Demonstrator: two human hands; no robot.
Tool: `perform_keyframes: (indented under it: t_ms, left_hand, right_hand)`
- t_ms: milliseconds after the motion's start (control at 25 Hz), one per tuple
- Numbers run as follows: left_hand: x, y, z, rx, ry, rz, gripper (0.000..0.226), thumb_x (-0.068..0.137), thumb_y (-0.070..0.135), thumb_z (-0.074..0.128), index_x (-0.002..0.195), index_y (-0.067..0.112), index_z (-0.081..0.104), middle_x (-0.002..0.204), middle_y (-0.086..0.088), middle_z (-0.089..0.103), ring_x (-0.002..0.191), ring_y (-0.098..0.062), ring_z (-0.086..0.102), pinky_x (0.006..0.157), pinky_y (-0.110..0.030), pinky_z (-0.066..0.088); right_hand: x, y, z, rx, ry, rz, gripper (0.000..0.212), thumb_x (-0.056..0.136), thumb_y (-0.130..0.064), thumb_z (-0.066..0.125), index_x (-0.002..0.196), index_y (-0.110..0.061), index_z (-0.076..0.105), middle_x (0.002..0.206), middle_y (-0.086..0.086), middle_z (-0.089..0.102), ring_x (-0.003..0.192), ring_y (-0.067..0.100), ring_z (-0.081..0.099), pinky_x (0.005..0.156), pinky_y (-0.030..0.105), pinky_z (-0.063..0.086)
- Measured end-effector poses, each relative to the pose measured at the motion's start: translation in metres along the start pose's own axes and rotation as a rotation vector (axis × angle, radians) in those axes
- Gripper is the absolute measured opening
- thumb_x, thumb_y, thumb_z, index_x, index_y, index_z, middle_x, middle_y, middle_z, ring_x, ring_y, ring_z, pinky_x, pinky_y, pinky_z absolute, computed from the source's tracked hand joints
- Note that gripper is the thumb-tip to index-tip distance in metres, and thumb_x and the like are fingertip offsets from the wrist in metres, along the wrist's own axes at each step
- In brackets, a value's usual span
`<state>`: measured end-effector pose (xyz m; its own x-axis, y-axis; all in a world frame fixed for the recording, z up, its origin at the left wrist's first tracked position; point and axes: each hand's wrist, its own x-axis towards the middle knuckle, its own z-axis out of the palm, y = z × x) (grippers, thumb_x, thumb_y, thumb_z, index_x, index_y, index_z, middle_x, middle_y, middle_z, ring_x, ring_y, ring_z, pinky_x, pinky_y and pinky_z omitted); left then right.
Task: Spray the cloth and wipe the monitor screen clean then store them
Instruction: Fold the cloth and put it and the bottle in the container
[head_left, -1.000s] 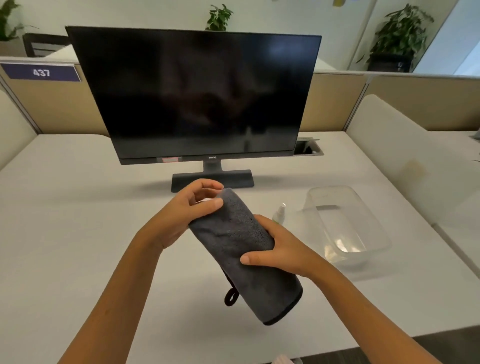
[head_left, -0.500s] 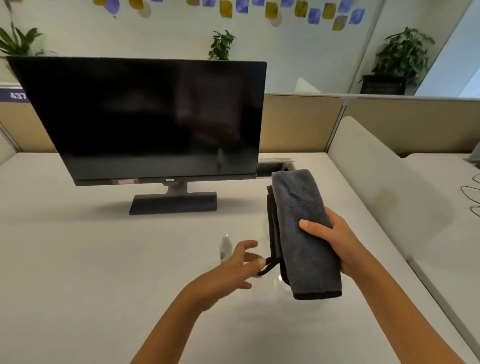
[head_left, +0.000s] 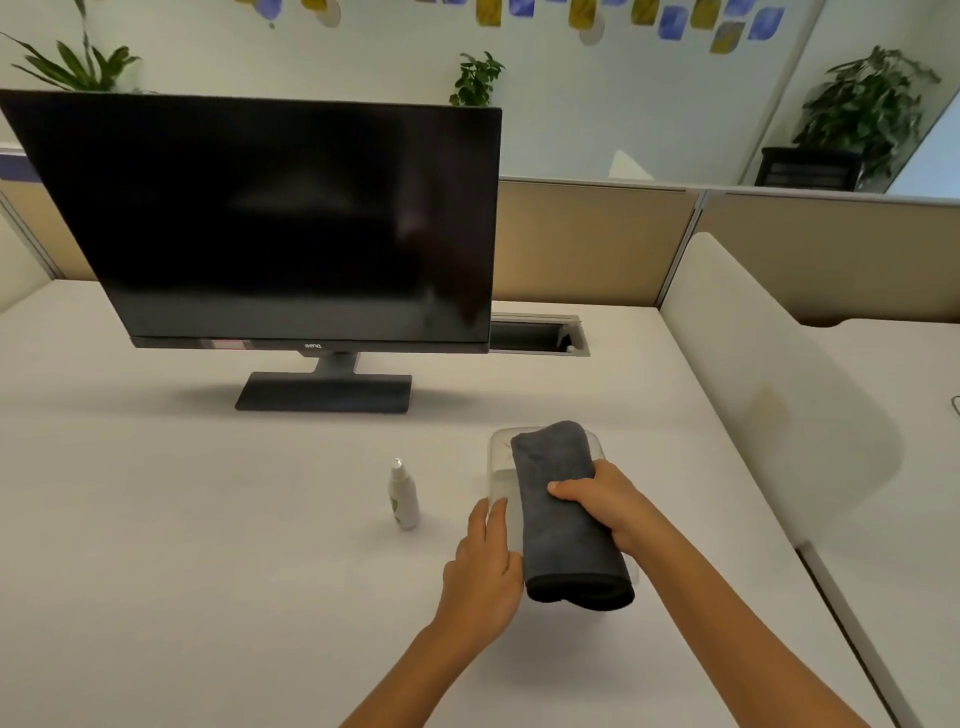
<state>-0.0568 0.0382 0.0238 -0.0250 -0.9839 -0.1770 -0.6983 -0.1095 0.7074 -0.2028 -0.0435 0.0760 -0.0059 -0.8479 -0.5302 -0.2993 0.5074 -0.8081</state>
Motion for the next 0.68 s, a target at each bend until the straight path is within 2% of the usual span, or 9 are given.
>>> perform_keyframes:
  t_ms: [80, 200, 400, 480, 600, 680]
  left_hand:
    - [-0.002, 0.000, -0.001, -0.011, 0.004, 0.012, 0.056, 0.098, 0.028, 0.033, 0.148, 0.024, 0.008, 0.157, 0.004, 0.005, 0.134, -0.022, 0.034, 0.107, -0.036, 0.037]
    - [-0.006, 0.002, -0.004, -0.031, 0.017, 0.018, 0.056, 0.098, 0.028, 0.034, 0.147, 0.024, 0.008, 0.157, 0.004, 0.004, 0.133, -0.021, 0.035, 0.107, -0.037, 0.037]
    - [-0.010, 0.006, -0.004, -0.023, 0.043, 0.015, 0.056, 0.097, 0.020, 0.030, 0.148, 0.022, 0.006, 0.156, 0.005, 0.003, 0.119, -0.021, 0.046, 0.093, -0.030, 0.045]
    - [-0.010, 0.006, -0.004, -0.025, 0.048, 0.021, 0.057, 0.097, 0.018, 0.029, 0.148, 0.021, 0.005, 0.156, 0.005, 0.003, 0.118, -0.019, 0.046, 0.091, -0.029, 0.046]
    - [-0.010, 0.006, -0.004, -0.028, 0.050, 0.027, 0.058, 0.097, 0.017, 0.029, 0.149, 0.021, 0.005, 0.156, 0.005, 0.004, 0.118, -0.019, 0.047, 0.091, -0.031, 0.047]
    - [-0.010, 0.005, -0.002, -0.015, 0.057, 0.022, 0.058, 0.097, 0.018, 0.030, 0.149, 0.020, 0.004, 0.156, 0.004, 0.004, 0.118, -0.021, 0.048, 0.091, -0.031, 0.047]
  right_hand:
    - [0.007, 0.004, 0.006, -0.040, 0.053, -0.031, 0.047, 0.082, -0.023, 0.071, 0.121, -0.009, 0.049, 0.117, 0.012, 0.060, 0.103, 0.030, 0.060, 0.092, 0.047, 0.051]
    - [0.015, 0.011, 0.011, -0.149, 0.102, -0.082, 0.044, 0.085, -0.025, 0.067, 0.120, -0.012, 0.045, 0.118, 0.011, 0.057, 0.100, 0.026, 0.058, 0.088, 0.040, 0.053]
    - [0.021, 0.024, 0.019, -0.419, 0.147, -0.184, 0.054, 0.090, -0.038, 0.059, 0.130, -0.010, 0.035, 0.125, 0.011, 0.053, 0.105, 0.025, 0.056, 0.081, 0.030, 0.048]
    - [0.023, 0.029, 0.018, -0.426, 0.122, -0.208, 0.058, 0.091, -0.043, 0.057, 0.132, -0.011, 0.033, 0.129, 0.010, 0.051, 0.109, 0.025, 0.055, 0.081, 0.028, 0.046]
    - [0.021, 0.029, 0.020, -0.448, 0.057, -0.211, 0.063, 0.091, -0.045, 0.056, 0.136, -0.011, 0.028, 0.132, 0.010, 0.049, 0.112, 0.025, 0.054, 0.088, 0.031, 0.048]
    - [0.016, 0.028, 0.026, -0.752, 0.160, -0.283, 0.073, 0.091, -0.041, 0.058, 0.144, -0.009, 0.020, 0.138, 0.013, 0.043, 0.116, 0.027, 0.053, 0.094, 0.033, 0.047]
